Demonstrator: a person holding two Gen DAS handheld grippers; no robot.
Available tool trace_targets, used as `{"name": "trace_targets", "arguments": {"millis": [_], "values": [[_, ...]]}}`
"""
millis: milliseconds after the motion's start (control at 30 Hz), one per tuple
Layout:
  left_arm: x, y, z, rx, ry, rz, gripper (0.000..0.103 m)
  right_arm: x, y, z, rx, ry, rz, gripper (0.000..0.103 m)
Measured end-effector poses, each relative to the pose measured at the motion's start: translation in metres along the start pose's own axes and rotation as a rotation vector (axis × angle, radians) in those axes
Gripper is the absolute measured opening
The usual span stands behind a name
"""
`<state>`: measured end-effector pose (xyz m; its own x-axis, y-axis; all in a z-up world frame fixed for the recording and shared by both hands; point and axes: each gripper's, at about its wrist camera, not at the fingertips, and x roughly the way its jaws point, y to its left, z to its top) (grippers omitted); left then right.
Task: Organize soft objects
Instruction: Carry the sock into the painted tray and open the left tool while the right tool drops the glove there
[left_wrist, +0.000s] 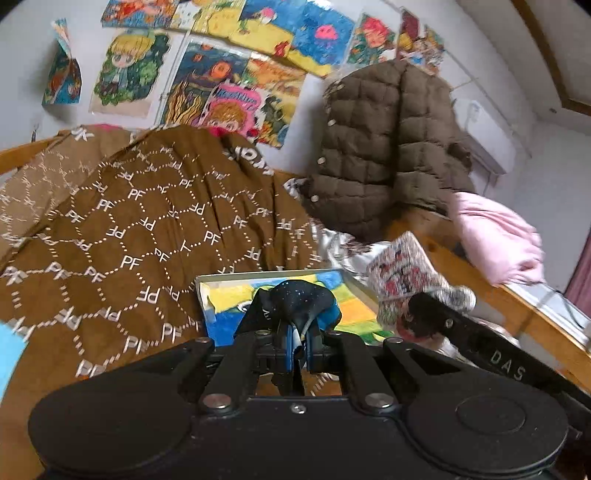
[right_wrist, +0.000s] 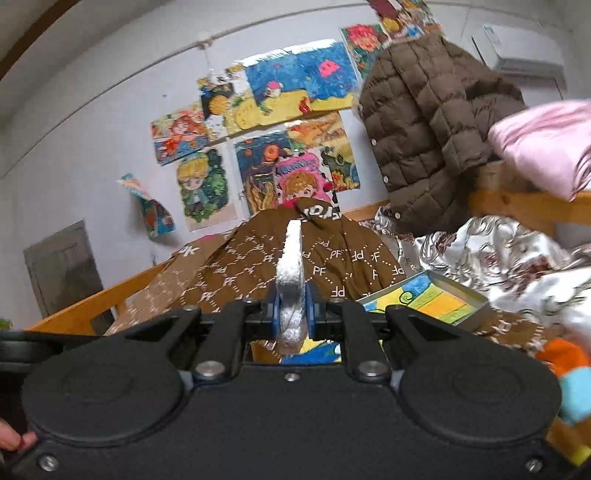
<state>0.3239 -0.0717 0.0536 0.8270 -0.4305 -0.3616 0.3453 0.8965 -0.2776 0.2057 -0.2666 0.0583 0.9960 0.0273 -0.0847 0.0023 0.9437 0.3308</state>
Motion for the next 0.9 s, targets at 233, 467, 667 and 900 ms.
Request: {"name": "trace_targets", "arguments": {"millis": [233, 467, 667, 900], "values": [[0.114, 0.029, 0.019, -0.086, 0.058, 0.037, 0.006, 0.109, -0.049, -0.022, 0.185, 0.136, -0.016, 0.008], [0.192, 0.048, 0.010, -0.167, 0.190, 0.053, 0.006, 0.180, -0.081, -0.061, 0.347, 0.277, -0.031, 0.008], [0.222, 0.054, -0.003, -0.202, 0.253, 0.062, 0.006, 0.214, -0.103, -0.086, 0.453, 0.375, -0.037, 0.008], [0.248, 0.050, -0.012, -0.147, 0.343, 0.153, 0.016, 0.206, -0.109, -0.099, 0.464, 0.429, -0.084, 0.012]]}}
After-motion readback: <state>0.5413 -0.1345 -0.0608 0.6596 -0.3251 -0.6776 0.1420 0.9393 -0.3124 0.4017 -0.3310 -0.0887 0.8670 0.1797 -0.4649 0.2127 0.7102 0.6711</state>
